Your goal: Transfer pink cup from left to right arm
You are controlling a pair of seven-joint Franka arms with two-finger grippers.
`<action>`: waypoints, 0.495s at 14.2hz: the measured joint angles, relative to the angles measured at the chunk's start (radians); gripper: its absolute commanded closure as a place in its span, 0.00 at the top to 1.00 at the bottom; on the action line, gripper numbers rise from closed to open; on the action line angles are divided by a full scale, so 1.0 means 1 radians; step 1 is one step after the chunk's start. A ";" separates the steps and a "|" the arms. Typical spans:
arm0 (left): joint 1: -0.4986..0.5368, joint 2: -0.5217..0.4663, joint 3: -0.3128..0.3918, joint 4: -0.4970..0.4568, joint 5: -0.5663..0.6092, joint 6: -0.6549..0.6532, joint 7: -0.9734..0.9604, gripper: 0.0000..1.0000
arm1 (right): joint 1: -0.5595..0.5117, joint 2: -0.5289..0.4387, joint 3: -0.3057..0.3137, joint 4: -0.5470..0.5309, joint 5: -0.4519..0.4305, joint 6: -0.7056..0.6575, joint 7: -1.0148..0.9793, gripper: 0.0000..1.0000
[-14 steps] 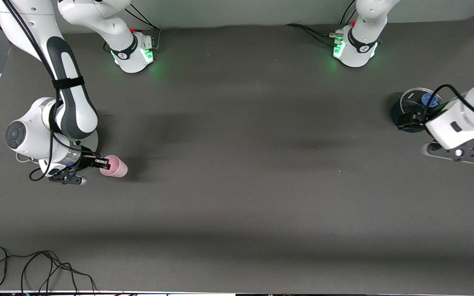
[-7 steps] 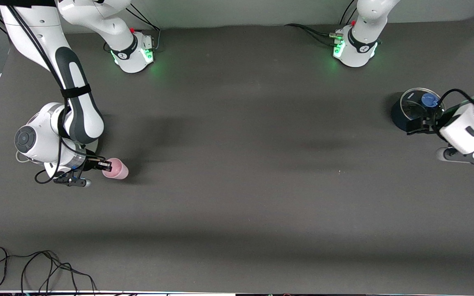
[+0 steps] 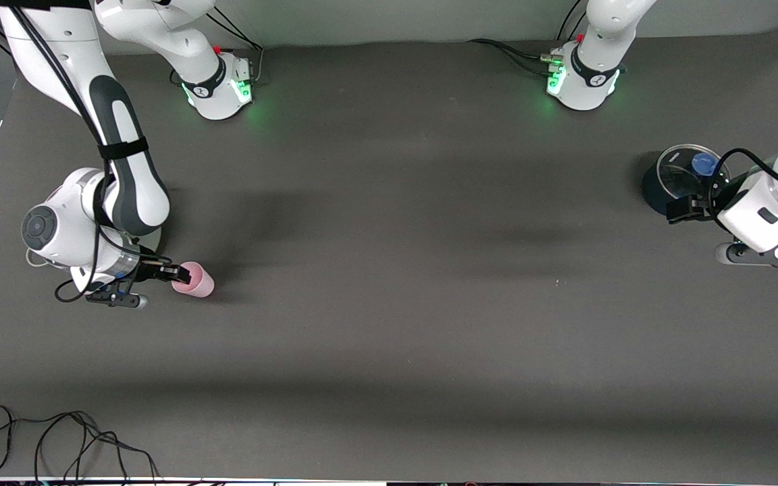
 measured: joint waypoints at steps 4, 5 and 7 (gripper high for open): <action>-0.220 -0.078 0.302 0.000 -0.109 0.020 0.041 1.00 | 0.000 -0.102 -0.005 0.006 -0.001 -0.008 0.005 1.00; -0.312 -0.104 0.411 -0.001 -0.136 0.020 0.059 1.00 | 0.000 -0.129 -0.007 0.006 -0.015 -0.015 0.011 1.00; -0.485 -0.143 0.599 -0.003 -0.163 0.020 0.080 1.00 | 0.000 -0.181 -0.009 0.012 -0.115 -0.056 0.062 1.00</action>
